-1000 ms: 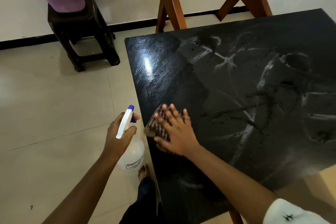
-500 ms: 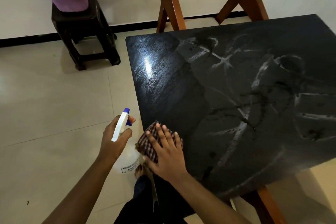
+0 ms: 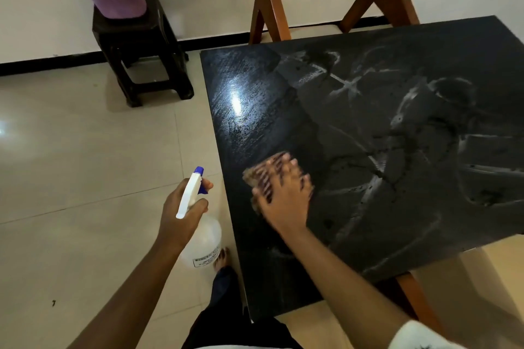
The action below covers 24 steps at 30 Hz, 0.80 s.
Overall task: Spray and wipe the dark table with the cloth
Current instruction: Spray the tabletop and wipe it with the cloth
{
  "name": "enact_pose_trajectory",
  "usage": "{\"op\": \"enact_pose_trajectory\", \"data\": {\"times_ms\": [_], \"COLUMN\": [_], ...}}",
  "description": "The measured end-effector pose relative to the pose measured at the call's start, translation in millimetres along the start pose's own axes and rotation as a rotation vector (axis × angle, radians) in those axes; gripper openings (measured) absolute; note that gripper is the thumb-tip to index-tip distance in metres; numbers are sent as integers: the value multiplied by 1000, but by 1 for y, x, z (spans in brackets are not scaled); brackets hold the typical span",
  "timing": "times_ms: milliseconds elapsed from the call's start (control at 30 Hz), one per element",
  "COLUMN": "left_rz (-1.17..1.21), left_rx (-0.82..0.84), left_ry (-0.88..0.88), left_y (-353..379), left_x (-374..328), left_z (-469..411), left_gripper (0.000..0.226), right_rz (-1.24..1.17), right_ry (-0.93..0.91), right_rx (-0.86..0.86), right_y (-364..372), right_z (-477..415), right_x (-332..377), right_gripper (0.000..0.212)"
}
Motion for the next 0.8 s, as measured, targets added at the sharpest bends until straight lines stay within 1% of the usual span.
{"op": "enact_pose_trajectory", "data": {"times_ms": [100,167,200,267,367,433,500,567,600,667,733,800], "left_rz": [7,4,3,-1,-2,-8,-13,-13,-11,-9,-12,1], "left_rx": [-7,-10,-10,-14,-20,-22,-30,-41,-49,-60,-71,-82], "left_ry": [-19,-27,-25,-21,-15,-7,-14,-31,-39,-42,-32,-25], "left_y": [1,2,3,4,6,8,8,7,7,6,4,2], "left_x": [3,5,5,5,3,3,4,7,9,13,15,14], "left_z": [8,11,13,18,26,35,43,54,58,67,76,83], "left_gripper": [32,31,30,31,30,31,35,37,37,35,33,32], "right_rz": [-42,-42,-36,-23,7,-16,-19,-15,-17,-49,-133,-237], "right_ry": [-256,-336,-346,-274,2,113,142,128,99,-17,-177,-311], "right_rx": [79,95,92,84,29,36,43,31,17,-19,-35,46], "right_y": [8,10,10,6,-9,-16,-19,-16,-14,-9,-4,2], "right_z": [60,70,63,37,-13,-34,-41,-30,-18,17,57,88], "right_x": [44,45,37,10,-49,-76,-83,-70,-57,-21,23,61], "right_gripper": [73,73,72,70,70,68,66,64,65,65,57,50]}}
Point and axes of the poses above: each hand's wrist, its own z-axis away from the middle knuckle, its own y-axis out of the palm, x = y × z, the point moved 6 cm from there along -z, towards the middle knuckle, and after that the axes turned 2 degrees about -x, right-handed, at the moved point
